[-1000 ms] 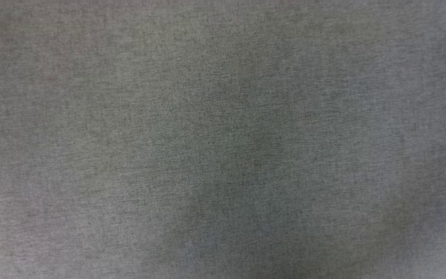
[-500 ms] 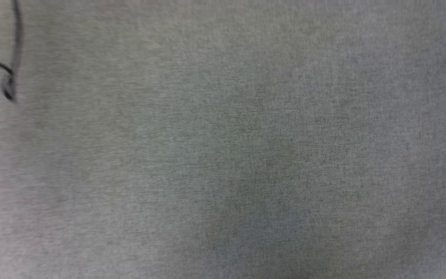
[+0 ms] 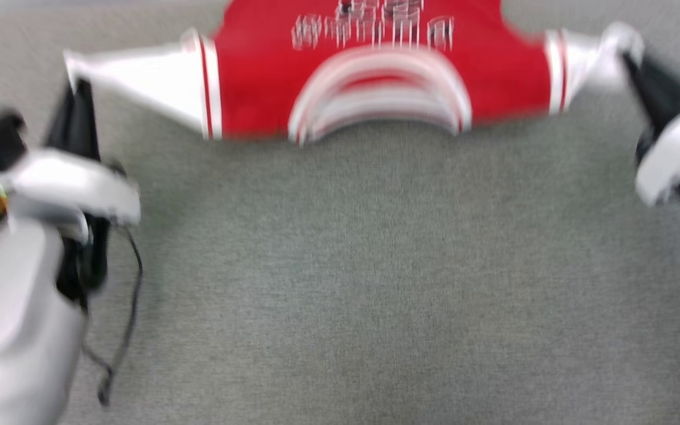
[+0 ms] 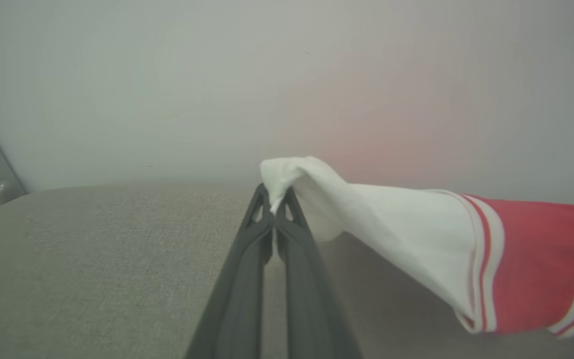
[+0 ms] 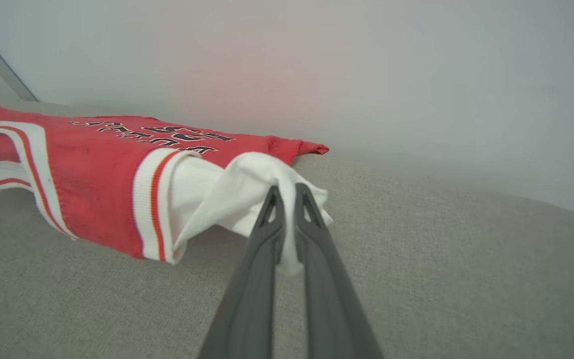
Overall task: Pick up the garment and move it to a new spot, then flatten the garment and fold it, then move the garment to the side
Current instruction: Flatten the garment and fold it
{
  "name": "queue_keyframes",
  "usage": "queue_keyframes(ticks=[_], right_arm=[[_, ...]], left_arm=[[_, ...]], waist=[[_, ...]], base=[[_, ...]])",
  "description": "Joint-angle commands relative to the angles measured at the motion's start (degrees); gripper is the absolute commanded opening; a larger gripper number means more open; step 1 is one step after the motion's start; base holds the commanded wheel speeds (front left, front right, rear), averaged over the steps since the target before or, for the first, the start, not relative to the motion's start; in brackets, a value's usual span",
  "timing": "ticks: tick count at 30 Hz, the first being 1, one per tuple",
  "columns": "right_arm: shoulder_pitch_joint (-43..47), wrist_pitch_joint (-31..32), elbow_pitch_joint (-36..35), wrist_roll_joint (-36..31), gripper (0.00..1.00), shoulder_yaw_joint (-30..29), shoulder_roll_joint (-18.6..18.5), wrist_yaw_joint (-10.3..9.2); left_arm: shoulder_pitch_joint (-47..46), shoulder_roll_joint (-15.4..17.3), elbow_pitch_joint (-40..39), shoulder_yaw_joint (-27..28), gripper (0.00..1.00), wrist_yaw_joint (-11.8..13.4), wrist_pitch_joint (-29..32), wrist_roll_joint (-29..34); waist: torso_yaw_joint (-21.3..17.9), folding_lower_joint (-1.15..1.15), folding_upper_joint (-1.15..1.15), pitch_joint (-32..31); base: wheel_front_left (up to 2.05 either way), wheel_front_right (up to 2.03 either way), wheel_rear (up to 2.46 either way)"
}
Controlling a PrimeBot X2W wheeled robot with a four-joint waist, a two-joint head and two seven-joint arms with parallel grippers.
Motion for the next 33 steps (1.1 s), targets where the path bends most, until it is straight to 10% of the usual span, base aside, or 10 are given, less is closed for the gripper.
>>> queue_keyframes(ticks=[1,23,24,26,27,33], right_arm=[[2.73,0.00,-0.73,0.02,0.00,-0.53,-0.29,-0.08],[57.31,12.24,-22.18,-8.55,0.00,-21.47,15.09,-0.08],[58.49,13.25,-23.01,-8.90,0.04,-21.87,15.73,-0.07],[59.89,14.89,-25.06,-9.54,0.87,-22.90,16.69,-0.08],[59.86,15.74,-25.91,-9.62,1.00,-23.18,17.00,-0.08],[51.16,18.95,-29.52,-10.11,1.00,-24.30,16.36,-0.05]], left_arm=[[2.31,0.63,-1.02,0.19,0.00,0.74,0.11,-0.16],[51.41,3.19,-25.65,-0.01,0.00,16.65,8.36,-5.91],[51.97,3.15,-26.30,-0.41,0.00,17.02,8.54,-5.70],[52.41,2.83,-27.52,-1.15,0.00,17.56,8.83,-5.35],[51.90,2.51,-28.00,-1.33,0.00,17.41,8.74,-5.28],[48.77,1.60,-29.04,-1.75,0.00,17.37,7.61,-4.21]], waist=[[0.83,0.00,0.00,-3.87],[1.07,0.00,0.00,-17.18],[1.24,0.00,0.00,-17.26],[1.51,0.00,0.00,-16.96],[1.67,0.00,0.00,-16.56],[1.92,0.00,0.00,-13.72]], base=[[0.00,0.00,0.00],[0.00,0.00,0.00],[0.00,0.00,0.00],[0.00,0.00,0.00],[0.00,0.00,0.00],[0.00,0.00,0.00]])
